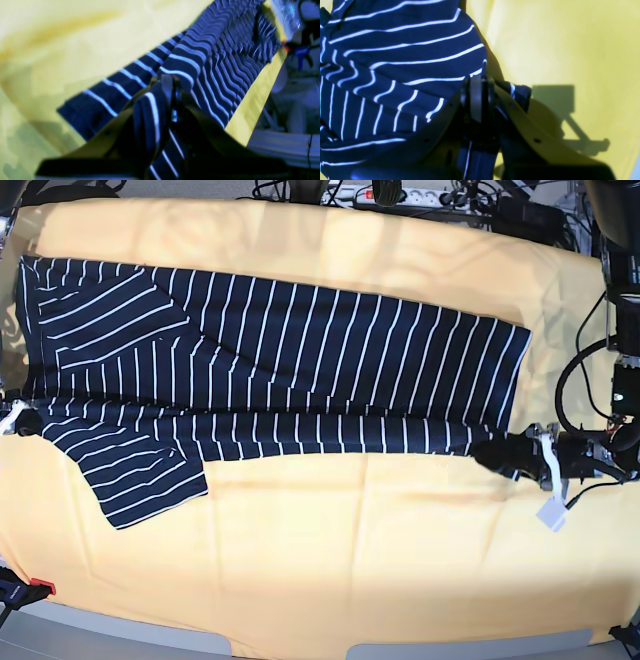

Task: Fold the T-shirt properly
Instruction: 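Fold the hem over toward the collar with both grippers, then lower the folded hem onto the shirt and adjust the right gripper's corner, then release the folded shirt and withdraw both grippers outward, then grasp both ends of the striped strip with both grippers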

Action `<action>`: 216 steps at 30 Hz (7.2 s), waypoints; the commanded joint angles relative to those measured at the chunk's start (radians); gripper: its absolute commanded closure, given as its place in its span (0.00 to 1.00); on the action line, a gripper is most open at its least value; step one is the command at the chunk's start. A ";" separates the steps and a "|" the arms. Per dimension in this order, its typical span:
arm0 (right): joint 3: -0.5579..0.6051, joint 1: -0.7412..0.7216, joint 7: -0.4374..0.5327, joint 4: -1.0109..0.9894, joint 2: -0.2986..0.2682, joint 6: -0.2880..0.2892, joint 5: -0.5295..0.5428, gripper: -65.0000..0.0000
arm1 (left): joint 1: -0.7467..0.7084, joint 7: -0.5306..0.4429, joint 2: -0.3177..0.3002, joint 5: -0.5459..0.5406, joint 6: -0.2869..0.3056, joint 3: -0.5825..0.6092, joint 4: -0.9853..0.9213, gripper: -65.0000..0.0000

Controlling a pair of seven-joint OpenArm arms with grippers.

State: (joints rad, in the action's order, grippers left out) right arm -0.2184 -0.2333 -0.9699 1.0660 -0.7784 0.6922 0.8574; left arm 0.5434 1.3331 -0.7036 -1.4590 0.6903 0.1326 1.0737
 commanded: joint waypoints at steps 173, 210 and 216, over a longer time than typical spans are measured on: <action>-0.278 0.528 -0.122 0.825 0.048 -0.212 -0.021 0.42 | -0.137 -0.095 -0.330 0.010 0.008 -0.293 0.012 0.49; -0.279 0.538 0.106 0.511 0.338 -0.041 -0.174 1.00 | -0.240 -0.046 -0.310 -0.021 0.001 -0.305 0.011 0.49; -0.279 0.538 0.066 0.511 0.338 -0.041 -0.121 1.00 | -0.334 -0.044 -0.270 -0.025 -0.010 -0.305 0.011 0.49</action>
State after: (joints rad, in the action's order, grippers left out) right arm -0.4938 0.3073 -0.8837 1.5749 -0.4267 0.6529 0.7490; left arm 0.1928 1.3003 -0.9463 -1.4586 0.6781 -0.1627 1.0729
